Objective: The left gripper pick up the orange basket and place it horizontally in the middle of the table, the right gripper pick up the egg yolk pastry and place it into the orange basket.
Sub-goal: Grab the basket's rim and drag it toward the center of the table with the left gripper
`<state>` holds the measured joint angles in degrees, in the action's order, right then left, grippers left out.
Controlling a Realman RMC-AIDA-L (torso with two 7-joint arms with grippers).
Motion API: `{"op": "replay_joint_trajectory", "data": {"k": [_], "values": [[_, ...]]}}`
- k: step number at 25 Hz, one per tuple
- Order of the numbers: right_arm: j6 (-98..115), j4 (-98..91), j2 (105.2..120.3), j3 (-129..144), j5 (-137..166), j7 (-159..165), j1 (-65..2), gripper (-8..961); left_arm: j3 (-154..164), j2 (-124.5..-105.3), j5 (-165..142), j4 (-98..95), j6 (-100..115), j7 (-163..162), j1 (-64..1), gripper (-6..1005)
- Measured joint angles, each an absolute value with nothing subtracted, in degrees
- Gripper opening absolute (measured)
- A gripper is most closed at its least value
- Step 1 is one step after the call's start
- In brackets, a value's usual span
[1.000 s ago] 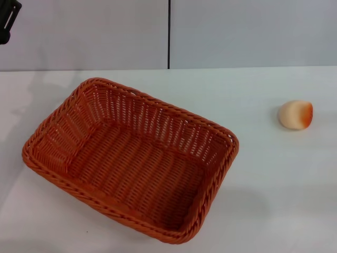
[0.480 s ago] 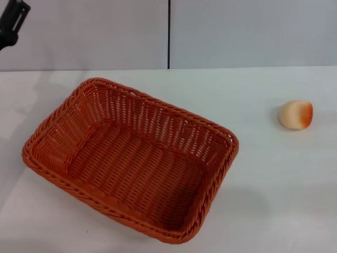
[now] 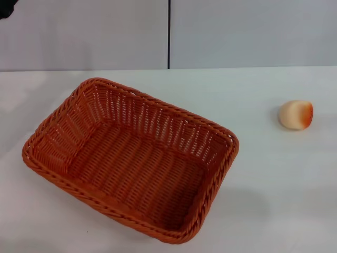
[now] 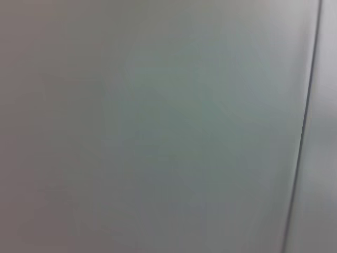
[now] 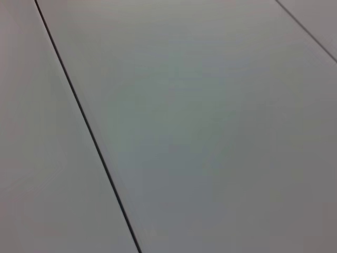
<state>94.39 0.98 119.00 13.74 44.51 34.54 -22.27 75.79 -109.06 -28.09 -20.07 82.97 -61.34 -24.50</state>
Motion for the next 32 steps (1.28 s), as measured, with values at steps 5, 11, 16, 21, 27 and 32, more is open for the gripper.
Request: {"op": "replay_joint_trajectory", "data": {"k": [5, 11, 16, 21, 27, 32], "values": [[93.98, 0.89, 119.0, 13.49, 44.21, 34.54, -21.48, 653, 71.53, -104.96, -45.12, -30.25, 81.3, -77.07, -24.52, 753], [92.89, 0.64, 118.86, 12.71, 44.11, 34.54, -21.28, 653, 59.38, -103.81, -70.58, -43.21, 86.12, -96.67, -25.64, 743], [91.69, 0.33, 118.84, 12.62, 44.07, 34.54, -21.18, 653, 54.6, -103.56, -90.98, -52.5, 89.54, -113.59, -28.03, 734], [90.67, -0.37, 118.82, 12.55, 44.0, 34.54, -21.4, 652, 52.48, -104.68, -108.33, -59.28, 91.31, -124.53, -30.69, 725], [90.33, -0.6, 118.82, 12.55, 43.94, 34.54, -21.52, 652, 51.57, -105.47, -120.32, -62.12, 94.34, -129.37, -33.48, 714], [90.09, -0.83, 118.82, 12.0, 43.94, 34.54, -21.37, 653, 50.84, -106.27, -128.29, -62.19, 95.22, -131.29, -35.24, 705]]}}
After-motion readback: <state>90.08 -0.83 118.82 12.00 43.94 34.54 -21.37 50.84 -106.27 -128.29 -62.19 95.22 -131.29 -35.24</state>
